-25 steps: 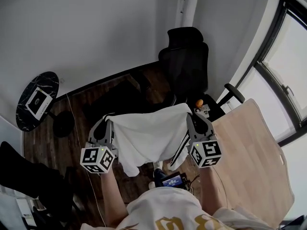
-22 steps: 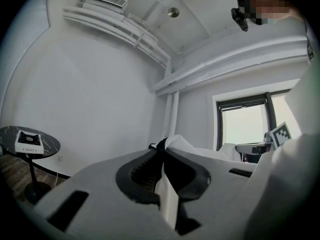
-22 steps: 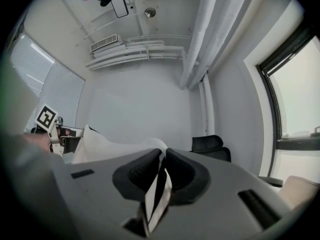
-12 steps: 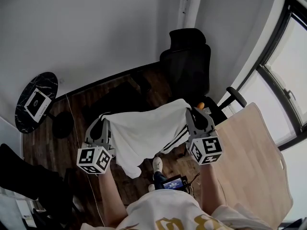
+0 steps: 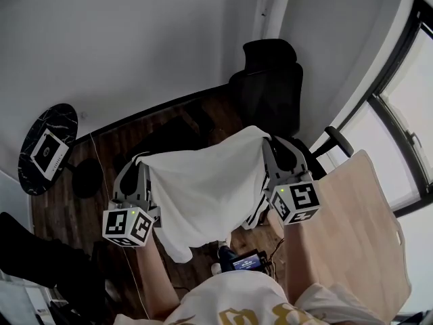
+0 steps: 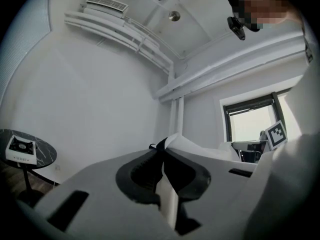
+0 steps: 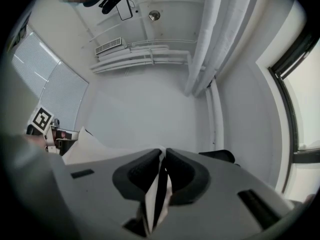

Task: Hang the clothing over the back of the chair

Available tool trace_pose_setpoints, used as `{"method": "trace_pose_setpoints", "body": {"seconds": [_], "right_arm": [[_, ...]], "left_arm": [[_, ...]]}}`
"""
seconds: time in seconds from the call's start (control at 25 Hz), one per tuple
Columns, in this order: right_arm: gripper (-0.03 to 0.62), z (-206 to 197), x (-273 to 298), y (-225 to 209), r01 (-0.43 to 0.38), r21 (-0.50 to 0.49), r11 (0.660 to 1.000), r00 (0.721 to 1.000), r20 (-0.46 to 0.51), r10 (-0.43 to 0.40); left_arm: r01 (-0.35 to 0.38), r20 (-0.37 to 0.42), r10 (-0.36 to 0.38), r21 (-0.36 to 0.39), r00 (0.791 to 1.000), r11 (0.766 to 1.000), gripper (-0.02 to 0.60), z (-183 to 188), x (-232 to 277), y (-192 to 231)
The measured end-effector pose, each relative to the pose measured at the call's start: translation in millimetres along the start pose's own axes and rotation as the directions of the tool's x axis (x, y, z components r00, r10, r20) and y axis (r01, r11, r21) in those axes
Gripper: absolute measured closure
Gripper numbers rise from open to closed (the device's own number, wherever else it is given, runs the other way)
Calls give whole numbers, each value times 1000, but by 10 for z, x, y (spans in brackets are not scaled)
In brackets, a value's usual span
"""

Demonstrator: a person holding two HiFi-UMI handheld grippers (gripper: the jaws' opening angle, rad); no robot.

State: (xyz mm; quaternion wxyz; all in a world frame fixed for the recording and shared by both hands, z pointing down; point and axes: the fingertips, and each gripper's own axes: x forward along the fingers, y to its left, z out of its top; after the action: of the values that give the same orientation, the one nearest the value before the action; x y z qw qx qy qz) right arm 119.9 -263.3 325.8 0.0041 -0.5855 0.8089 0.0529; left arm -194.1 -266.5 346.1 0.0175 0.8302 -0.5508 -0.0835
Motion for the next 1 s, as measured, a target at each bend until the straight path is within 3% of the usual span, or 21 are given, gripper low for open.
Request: {"method": "trace_pose_setpoints", "body": {"seconds": [0.64,1.0], "right_arm": [[543,-14,1298,-239,-73,-44,996,997,-9,73],[543,-599,1932,-188,-194,-69,979,970,-163,180]], "left_arm": [[-69,-43,68,-10,997,998,541,-245,920,614],[-140,-255,141,21,957,990,541,-1092,1211,980]]}}
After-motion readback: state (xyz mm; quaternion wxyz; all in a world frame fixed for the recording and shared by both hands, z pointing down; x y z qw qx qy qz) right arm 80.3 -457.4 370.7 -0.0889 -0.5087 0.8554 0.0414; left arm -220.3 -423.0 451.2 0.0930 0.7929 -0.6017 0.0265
